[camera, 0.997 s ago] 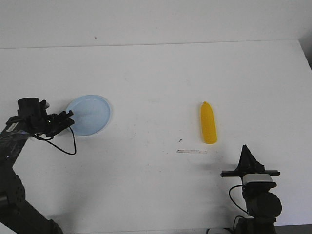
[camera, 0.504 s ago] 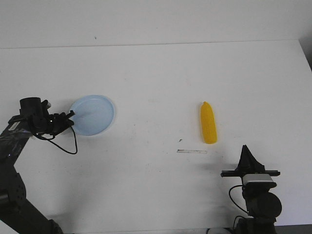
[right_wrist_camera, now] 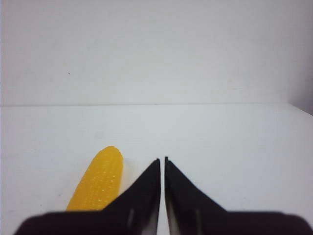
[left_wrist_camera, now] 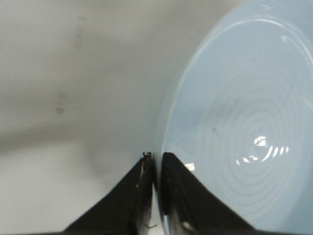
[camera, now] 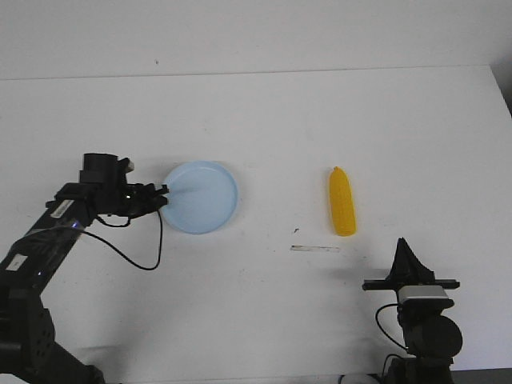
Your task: Place corn on plate with both arms
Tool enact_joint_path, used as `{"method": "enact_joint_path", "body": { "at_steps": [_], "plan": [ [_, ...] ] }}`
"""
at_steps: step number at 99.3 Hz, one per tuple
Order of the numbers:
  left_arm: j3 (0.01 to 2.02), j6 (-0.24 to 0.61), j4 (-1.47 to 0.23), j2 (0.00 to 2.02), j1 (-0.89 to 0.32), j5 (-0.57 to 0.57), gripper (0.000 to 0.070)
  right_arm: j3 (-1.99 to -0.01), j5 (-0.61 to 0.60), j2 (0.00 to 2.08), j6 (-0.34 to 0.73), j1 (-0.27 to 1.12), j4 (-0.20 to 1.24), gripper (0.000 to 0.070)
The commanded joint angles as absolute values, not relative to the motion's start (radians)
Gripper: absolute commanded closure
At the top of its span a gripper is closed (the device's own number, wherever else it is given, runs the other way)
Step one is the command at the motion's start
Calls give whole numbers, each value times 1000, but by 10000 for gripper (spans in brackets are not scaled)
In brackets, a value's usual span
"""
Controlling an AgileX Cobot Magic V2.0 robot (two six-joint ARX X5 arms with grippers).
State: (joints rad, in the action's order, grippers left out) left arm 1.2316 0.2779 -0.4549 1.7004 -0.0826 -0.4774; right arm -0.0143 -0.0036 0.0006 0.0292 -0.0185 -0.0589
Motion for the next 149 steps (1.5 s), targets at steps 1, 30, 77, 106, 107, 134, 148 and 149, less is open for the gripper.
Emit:
{"method": "enact_joint_path", "body": {
  "at_steps": [1,30,77,106,107,134,148,149],
  "plan": [
    [1245,282,-438,1725,-146,-487,699,-13,-2,1,25,-16,-68,689],
    [1245,379,-337,1765,-359,-388,699,-13,-2,1,25,-16,-68,689],
    [1244,398,-344,1763,-388,-388,526,-13,-2,1,25,-16,-68,688],
    [1244,392,-324,1632,-324,-365,544,-13,-2,1,25,-16,-68,688],
    [1244,391,-321,1627,-321,-360,546,-13,-2,1,25,-16,-68,689],
    [1174,227,-153,1488,-252,-160,700,-13,-2,1,25,-16,-68,689],
    [1031,146,10,1370,-223,-119,700,-13,-2,1,25,-16,-68,688],
    [1019,139,20,1361,-220,-120,700,-13,-2,1,25,-16,-68,689]
  ]
}}
